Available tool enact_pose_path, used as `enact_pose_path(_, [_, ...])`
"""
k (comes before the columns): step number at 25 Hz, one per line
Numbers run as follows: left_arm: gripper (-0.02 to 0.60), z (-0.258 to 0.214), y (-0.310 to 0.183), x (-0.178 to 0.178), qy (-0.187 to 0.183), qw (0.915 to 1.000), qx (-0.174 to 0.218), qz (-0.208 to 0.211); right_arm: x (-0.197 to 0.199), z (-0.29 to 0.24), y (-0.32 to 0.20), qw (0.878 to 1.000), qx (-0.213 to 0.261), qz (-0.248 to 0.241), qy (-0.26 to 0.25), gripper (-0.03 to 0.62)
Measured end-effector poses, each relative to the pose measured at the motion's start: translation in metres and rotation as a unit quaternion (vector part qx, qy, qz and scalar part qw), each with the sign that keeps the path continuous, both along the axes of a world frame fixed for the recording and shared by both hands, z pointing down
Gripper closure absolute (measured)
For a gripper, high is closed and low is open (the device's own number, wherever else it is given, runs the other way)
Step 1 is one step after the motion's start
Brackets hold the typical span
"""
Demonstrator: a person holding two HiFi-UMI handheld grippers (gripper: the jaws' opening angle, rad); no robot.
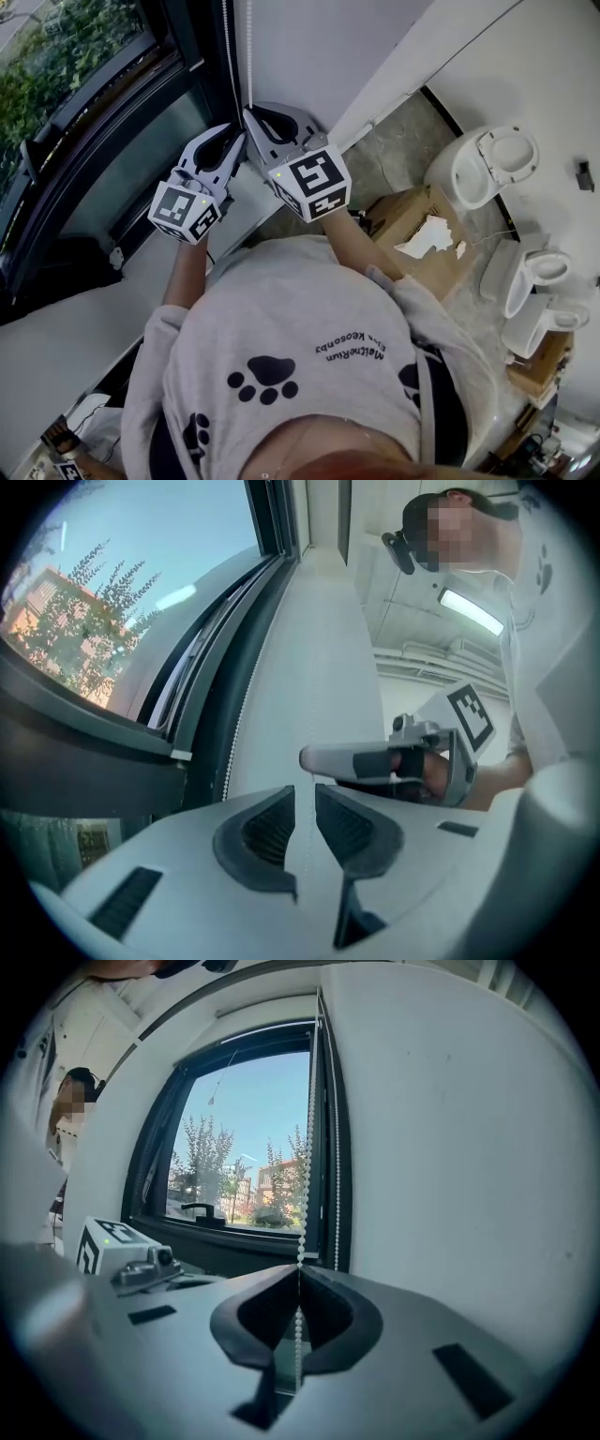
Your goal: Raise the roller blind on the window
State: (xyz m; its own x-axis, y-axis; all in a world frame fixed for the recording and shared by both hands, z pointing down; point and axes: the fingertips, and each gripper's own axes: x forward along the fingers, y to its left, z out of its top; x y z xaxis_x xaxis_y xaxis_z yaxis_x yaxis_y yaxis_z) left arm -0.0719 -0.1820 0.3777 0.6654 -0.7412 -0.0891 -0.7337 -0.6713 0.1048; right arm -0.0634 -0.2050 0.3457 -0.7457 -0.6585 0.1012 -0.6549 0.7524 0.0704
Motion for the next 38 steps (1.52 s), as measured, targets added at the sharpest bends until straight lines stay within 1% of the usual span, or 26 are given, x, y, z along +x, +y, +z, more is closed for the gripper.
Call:
enact_pose_path(5, [0.506,-0.028,0.002,-0.001,0.010,0.9997,0.022,-0.002,0.003,0.016,-0.001,1.000,-0.013,0.004,0.011,0.585])
enact_pose_path(9, [0.506,-0.045,0.001,0.003,0.005,0.9993,0.037,0.001,0.001,0.038,0.002,0.999,-0.031,0.000,0.026,0.585])
enact_pose_path(12, [0.506,-0.052,-0.001,0.006,0.001,0.9991,0.041,0.004,-0.003,0.050,0.007,0.999,-0.034,-0.003,0.031,0.585])
enact_pose_path(15, [0.506,-0.061,-0.004,0.007,-0.003,0.9988,0.049,0.006,-0.006,0.051,0.011,0.999,-0.031,-0.006,0.032,0.585])
enact_pose_path(21, [0.506,-0.091,-0.008,0.005,-0.008,0.9969,0.079,0.004,-0.009,0.052,0.012,0.999,-0.029,-0.007,0.032,0.585])
enact_pose_path(26, [0.506,-0.123,-0.009,0.008,-0.011,0.9941,0.108,0.009,-0.007,0.054,0.013,0.999,-0.031,-0.004,0.038,0.585])
enact_pose_path(32, [0.509,-0.150,-0.005,0.015,-0.019,0.9911,0.131,0.014,-0.008,0.053,0.016,0.999,-0.029,-0.005,0.033,0.585])
enact_pose_path(38, [0.532,-0.160,-0.009,0.017,-0.038,0.9900,0.136,0.012,-0.008,0.085,0.023,0.997,-0.059,-0.012,0.050,0.585])
